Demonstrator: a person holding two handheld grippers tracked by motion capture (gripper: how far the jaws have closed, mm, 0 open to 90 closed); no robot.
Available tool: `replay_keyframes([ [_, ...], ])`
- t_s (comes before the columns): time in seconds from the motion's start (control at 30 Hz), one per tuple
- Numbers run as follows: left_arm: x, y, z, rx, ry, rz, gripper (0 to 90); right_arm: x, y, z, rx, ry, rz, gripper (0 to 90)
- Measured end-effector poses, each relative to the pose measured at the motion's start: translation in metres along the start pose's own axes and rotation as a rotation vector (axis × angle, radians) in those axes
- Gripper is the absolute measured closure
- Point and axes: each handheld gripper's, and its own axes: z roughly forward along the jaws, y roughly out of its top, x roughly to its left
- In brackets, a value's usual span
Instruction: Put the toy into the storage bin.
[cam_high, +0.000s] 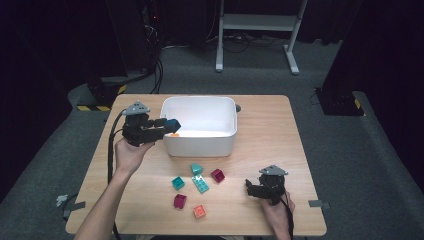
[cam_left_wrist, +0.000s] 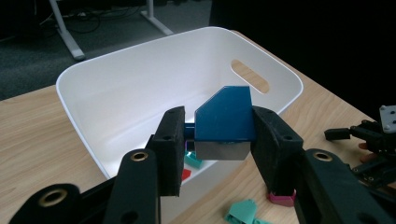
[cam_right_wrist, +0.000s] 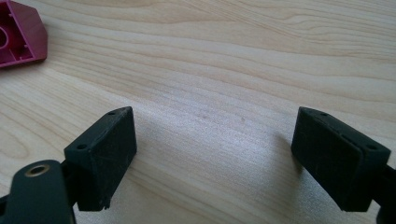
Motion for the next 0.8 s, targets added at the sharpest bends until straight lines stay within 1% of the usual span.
replay_keyframes([
  [0.1, 0.002, 0.004, 0.006, 0.006, 0.009, -0.002, 56.6, 0.000, 0.000, 0.000, 0.000, 0.000, 0.000, 13.7],
  [0.17, 0.004, 0.006, 0.011, 0.004, 0.010, -0.012, 56.6, 0.000, 0.000, 0.000, 0.000, 0.000, 0.000, 13.7],
  [0.27, 0.007, 0.008, 0.020, 0.017, 0.016, -0.022, 56.5, 0.000, 0.000, 0.000, 0.000, 0.000, 0.000, 13.7],
  [0.33, 0.009, 0.009, 0.025, 0.025, 0.019, -0.020, 56.5, 0.000, 0.000, 0.000, 0.000, 0.001, -0.001, 13.7],
  [0.47, 0.012, 0.010, 0.035, 0.036, 0.029, -0.031, 56.6, 0.000, 0.000, 0.000, 0.000, 0.000, 0.000, 13.7],
  [0.6, 0.014, 0.009, 0.043, 0.046, 0.047, -0.042, 56.6, 0.000, 0.000, 0.000, 0.000, 0.000, 0.000, 13.7],
  [0.8, 0.015, 0.008, 0.051, 0.057, 0.066, -0.036, 56.5, 0.000, 0.000, 0.000, 0.000, 0.000, 0.000, 13.7],
])
